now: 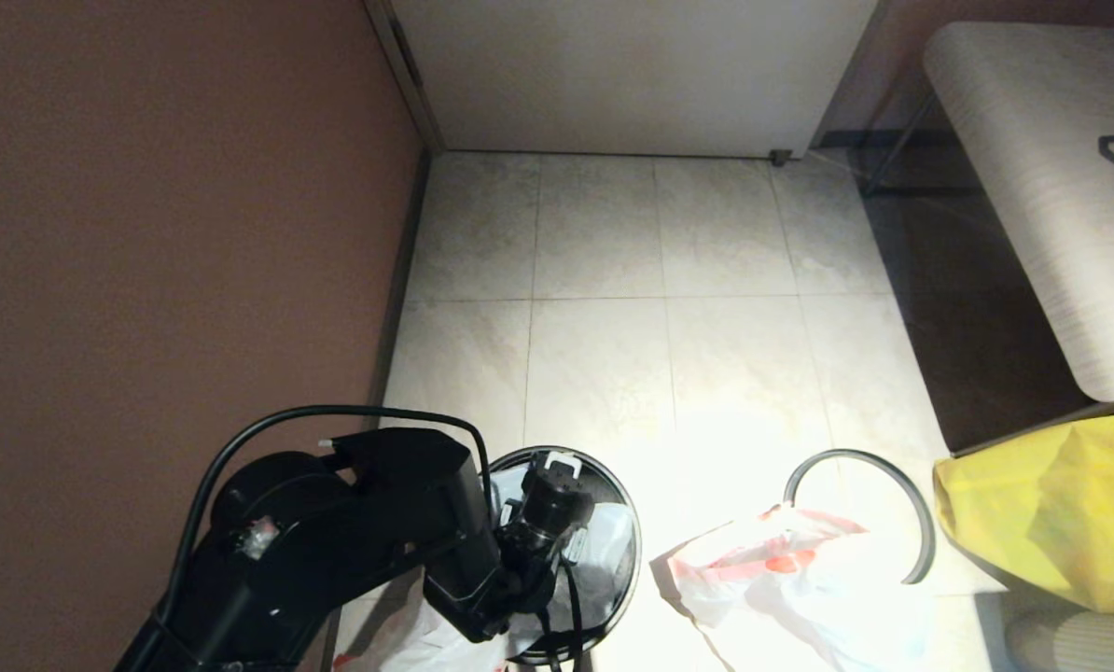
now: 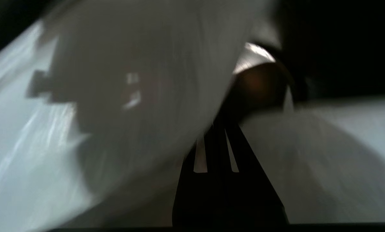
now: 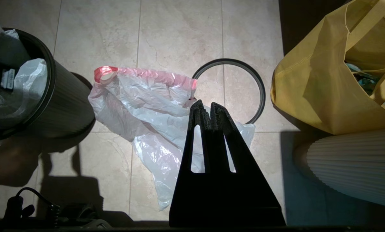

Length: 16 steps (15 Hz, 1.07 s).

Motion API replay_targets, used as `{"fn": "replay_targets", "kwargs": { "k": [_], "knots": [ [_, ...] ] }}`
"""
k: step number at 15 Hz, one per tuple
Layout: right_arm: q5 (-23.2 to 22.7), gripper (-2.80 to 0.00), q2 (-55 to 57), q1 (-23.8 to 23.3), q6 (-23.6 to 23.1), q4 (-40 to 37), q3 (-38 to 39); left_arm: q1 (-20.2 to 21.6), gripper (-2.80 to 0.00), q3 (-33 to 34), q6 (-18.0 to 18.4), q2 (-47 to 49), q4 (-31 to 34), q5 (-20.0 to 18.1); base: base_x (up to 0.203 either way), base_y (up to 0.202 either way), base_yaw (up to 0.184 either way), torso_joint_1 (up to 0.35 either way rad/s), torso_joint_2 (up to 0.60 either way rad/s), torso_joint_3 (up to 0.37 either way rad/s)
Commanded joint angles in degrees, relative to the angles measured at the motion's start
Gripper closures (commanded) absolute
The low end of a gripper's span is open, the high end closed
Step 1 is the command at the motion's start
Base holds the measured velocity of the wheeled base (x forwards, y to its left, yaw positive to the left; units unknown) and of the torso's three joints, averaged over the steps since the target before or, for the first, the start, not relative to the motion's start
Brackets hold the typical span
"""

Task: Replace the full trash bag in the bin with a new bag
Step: Put the new garbage bag on the trash can

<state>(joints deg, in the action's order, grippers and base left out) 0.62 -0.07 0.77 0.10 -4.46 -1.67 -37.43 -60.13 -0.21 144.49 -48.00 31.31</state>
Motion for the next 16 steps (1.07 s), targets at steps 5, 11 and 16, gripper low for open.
{"fn": "replay_targets", "kwargs": {
  "k": [5,11,16],
  "knots": [
    [0.0,0.00,0.1,0.0,0.0,0.0,0.0,1.5,0.00,-14.1,2.7,5.3,15.2,0.4,0.000,0.000,0.000,0.000,0.00,0.000],
    [0.0,0.00,0.1,0.0,0.0,0.0,0.0,4.1,0.00,-22.9,5.4,11.3,17.7,6.0,0.000,0.000,0.000,0.000,0.00,0.000],
    [0.0,0.00,0.1,0.0,0.0,0.0,0.0,3.1,0.00,-13.8,5.3,6.7,10.9,6.5,0.000,0.000,0.000,0.000,0.00,0.000]
  ]
}}
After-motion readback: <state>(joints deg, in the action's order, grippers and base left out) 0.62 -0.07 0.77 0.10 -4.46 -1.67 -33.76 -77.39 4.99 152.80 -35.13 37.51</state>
